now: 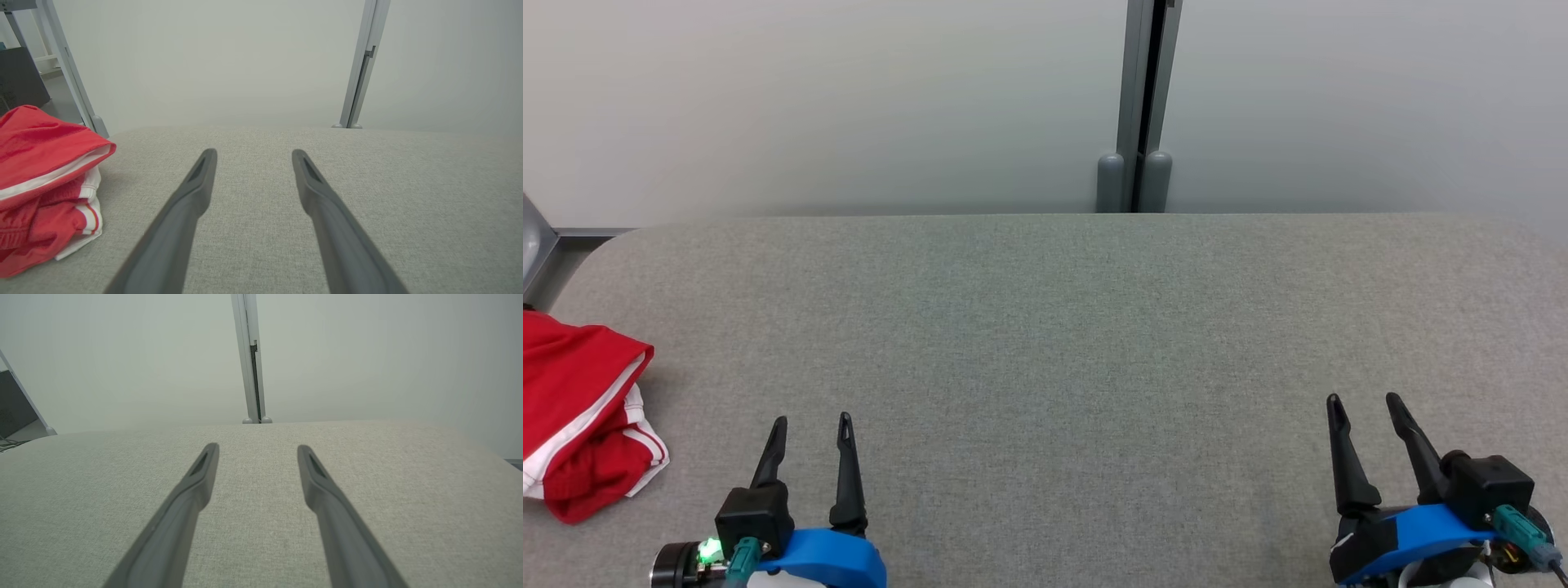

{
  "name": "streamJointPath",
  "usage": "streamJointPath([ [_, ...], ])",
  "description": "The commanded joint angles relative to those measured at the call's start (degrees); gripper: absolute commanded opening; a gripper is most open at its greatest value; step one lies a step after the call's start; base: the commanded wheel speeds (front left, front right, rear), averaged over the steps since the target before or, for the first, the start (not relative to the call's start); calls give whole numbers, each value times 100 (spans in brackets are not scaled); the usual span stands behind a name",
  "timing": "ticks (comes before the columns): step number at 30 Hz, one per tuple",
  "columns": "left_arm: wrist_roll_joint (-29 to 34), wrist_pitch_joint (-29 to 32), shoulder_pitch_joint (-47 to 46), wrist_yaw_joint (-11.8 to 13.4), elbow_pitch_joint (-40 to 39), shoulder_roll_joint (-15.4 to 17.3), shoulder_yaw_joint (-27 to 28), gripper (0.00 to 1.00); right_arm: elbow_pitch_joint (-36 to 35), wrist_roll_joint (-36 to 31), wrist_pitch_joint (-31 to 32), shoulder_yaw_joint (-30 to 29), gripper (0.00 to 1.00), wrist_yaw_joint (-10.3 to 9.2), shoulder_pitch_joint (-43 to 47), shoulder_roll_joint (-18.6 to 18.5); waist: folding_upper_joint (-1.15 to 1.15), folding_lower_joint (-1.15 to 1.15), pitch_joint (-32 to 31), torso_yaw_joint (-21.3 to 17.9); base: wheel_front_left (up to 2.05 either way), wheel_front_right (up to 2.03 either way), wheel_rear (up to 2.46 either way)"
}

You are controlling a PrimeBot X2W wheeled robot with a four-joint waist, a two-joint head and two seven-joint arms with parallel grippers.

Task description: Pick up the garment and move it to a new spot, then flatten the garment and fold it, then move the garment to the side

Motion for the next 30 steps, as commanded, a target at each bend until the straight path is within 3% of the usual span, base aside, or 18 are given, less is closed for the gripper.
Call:
streamJointPath([
  [1, 145, -53, -52, 39, -43, 26, -20, 100, -31, -169, -58, -27, 100, 13, -82, 10, 0, 0, 5, 1, 0, 0, 0],
  [11, 494, -154, 95, 104, 103, -21, -71, 100, 142, -626, -158, 63, 100, 15, 113, 18, 0, 0, 64, 252, 0, 0, 0],
  [30, 395, -151, 329, 179, 74, -57, 299, 100, 239, -462, -156, 647, 100, 9, -28, -8, 0, 0, 277, 2765, 0, 0, 0],
])
